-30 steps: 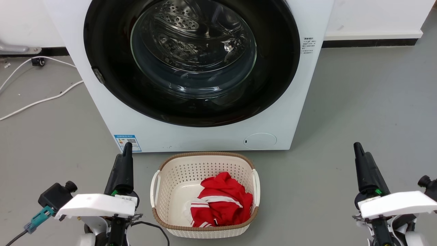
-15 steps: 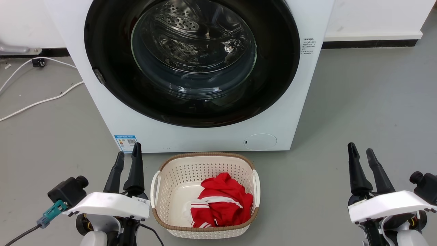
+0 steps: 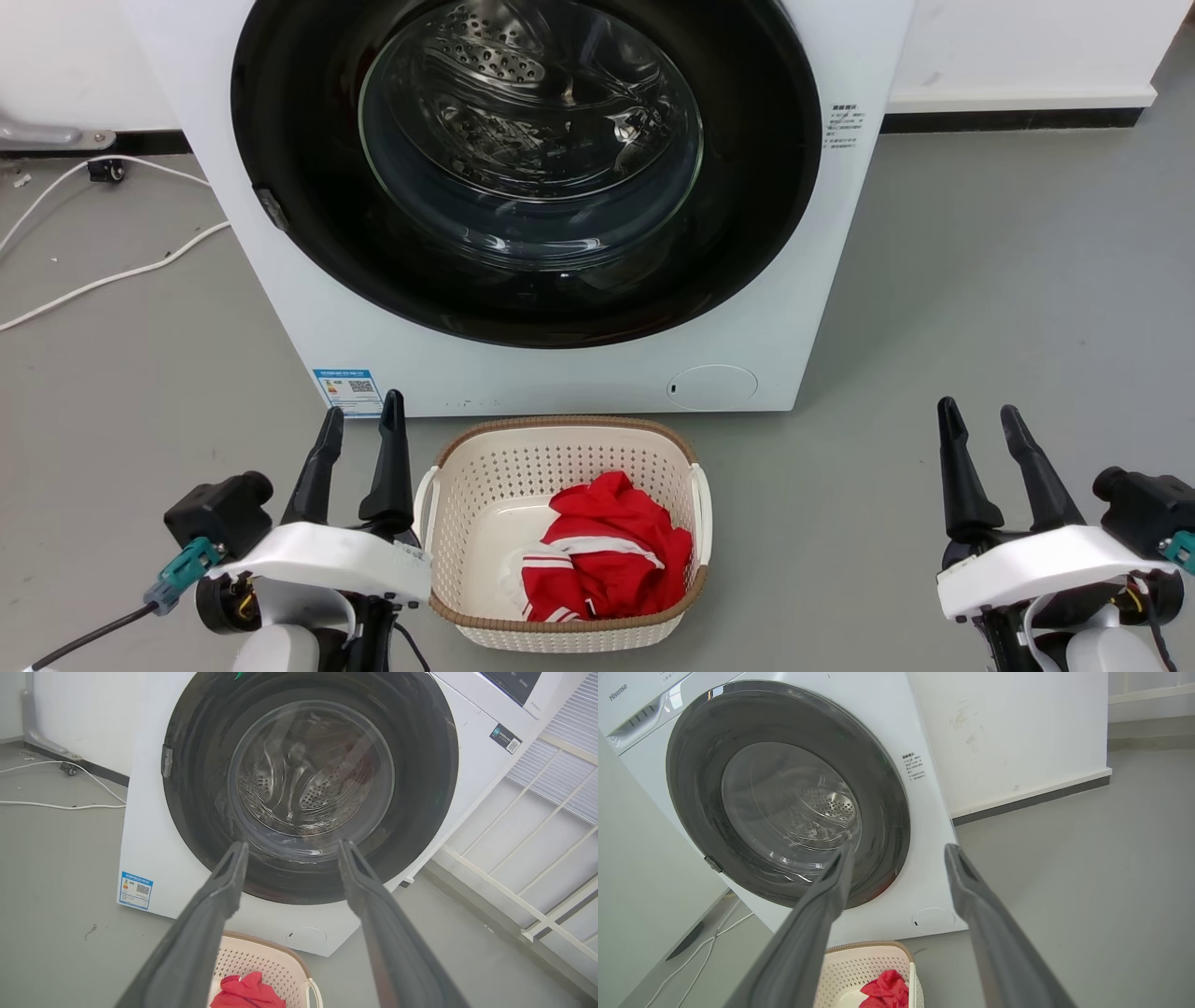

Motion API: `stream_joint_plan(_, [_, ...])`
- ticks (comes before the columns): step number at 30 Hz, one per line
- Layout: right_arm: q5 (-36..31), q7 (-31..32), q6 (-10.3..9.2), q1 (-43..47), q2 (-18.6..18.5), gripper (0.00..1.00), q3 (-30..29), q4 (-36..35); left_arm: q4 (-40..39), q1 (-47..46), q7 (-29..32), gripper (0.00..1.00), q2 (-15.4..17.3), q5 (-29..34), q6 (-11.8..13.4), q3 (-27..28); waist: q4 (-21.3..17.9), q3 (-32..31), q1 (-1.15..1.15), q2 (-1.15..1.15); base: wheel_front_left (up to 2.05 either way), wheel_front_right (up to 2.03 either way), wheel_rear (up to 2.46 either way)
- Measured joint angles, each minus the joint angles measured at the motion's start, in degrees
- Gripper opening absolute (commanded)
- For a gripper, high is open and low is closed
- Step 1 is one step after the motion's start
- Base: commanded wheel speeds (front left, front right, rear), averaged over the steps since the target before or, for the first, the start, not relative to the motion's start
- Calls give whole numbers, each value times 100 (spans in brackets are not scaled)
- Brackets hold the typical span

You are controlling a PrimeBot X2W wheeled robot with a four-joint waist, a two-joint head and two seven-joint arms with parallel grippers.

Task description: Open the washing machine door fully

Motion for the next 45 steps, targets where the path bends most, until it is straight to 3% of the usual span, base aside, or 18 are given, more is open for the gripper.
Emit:
stream_joint_plan(16, [-1087,-85,1,-2,0,100,19,25,90,-83,-252,100,99,1163,225,-223,8,5,0,0,0,0,0])
stream_joint_plan(45, [-2075,-203,10,-23,-1,100,55,9,33,-36,-619,100,202,2476,553,-337,58,-7,0,0,0,0,0])
